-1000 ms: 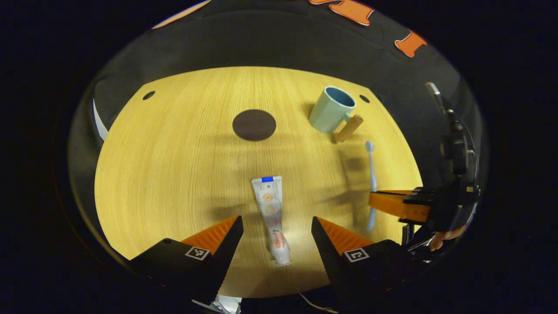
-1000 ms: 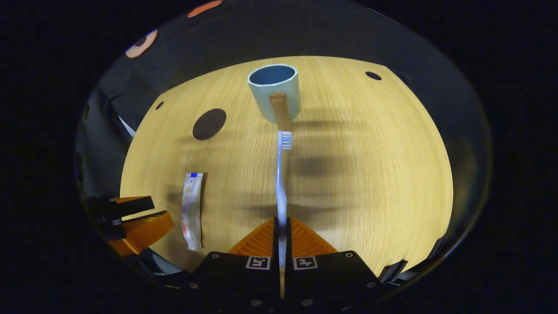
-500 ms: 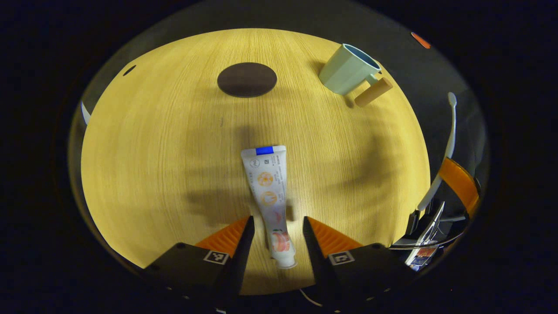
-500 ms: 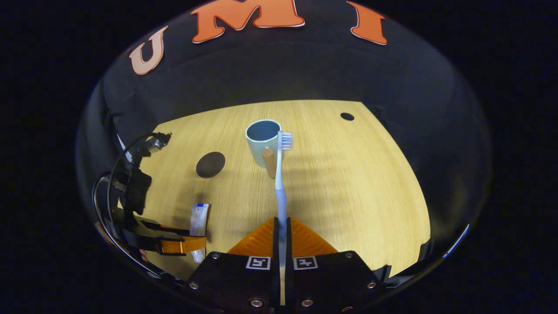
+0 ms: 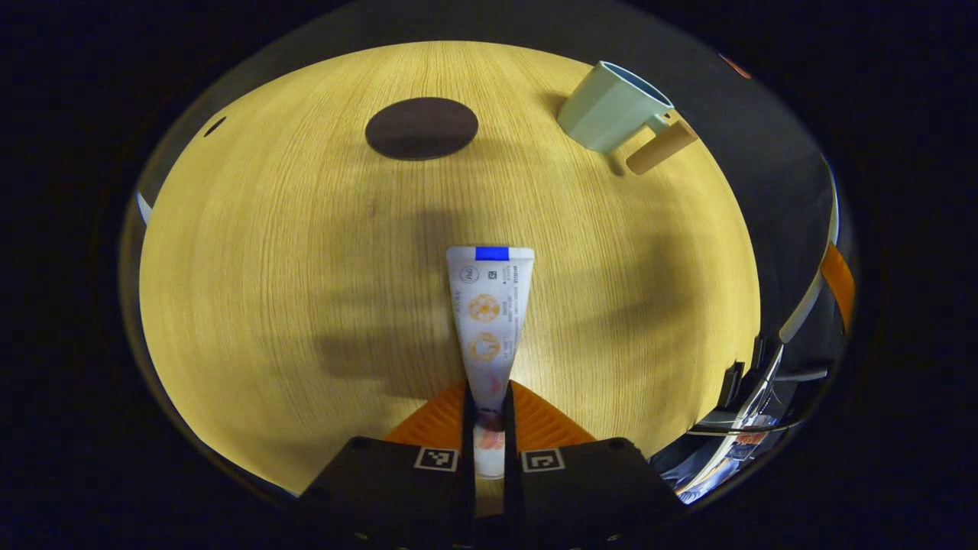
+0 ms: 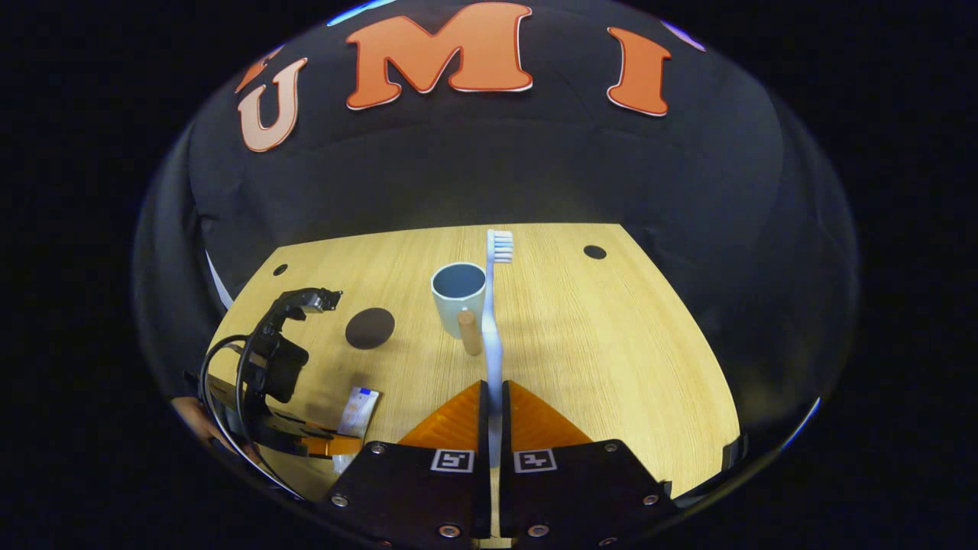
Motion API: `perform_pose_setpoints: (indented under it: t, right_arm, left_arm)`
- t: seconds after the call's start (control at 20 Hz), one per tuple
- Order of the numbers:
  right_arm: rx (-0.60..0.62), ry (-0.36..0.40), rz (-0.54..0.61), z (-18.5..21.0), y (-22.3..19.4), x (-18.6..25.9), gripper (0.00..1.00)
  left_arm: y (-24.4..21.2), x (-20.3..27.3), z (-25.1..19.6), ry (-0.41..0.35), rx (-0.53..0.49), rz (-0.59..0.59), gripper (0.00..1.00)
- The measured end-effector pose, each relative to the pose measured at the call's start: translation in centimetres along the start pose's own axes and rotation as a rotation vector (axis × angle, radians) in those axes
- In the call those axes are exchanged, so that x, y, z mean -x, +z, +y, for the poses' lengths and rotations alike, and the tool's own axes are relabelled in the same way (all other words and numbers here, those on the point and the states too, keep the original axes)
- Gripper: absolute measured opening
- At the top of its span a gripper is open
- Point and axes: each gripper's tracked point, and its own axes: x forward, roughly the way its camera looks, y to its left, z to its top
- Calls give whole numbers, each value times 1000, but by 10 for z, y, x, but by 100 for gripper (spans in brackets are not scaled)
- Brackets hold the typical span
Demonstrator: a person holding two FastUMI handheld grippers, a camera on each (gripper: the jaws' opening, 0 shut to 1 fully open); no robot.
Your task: Put the toothbrush and toothpaste on the desktop into the cup, then pick up the cup and place it on the coaster on the desktop.
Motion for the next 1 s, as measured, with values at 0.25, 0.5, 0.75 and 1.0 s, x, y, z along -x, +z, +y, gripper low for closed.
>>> perform_pose_setpoints:
  t: [0.25, 0.5, 0.75, 1.0]
  right_arm:
    - [18, 62, -138, 0, 45, -27, 5]
    - [66, 138, -259, -9, 85, -52, 5]
    - [69, 226, -414, 10, 125, -71, 4]
    - [106, 270, -511, 29, 147, -102, 5]
  left_arm:
    - [7, 10, 2, 16, -14, -111, 13]
    - [12, 43, -7, 44, 14, -228, 12]
    - [16, 47, -9, 54, 89, -284, 12]
    - [20, 60, -10, 66, 142, -323, 12]
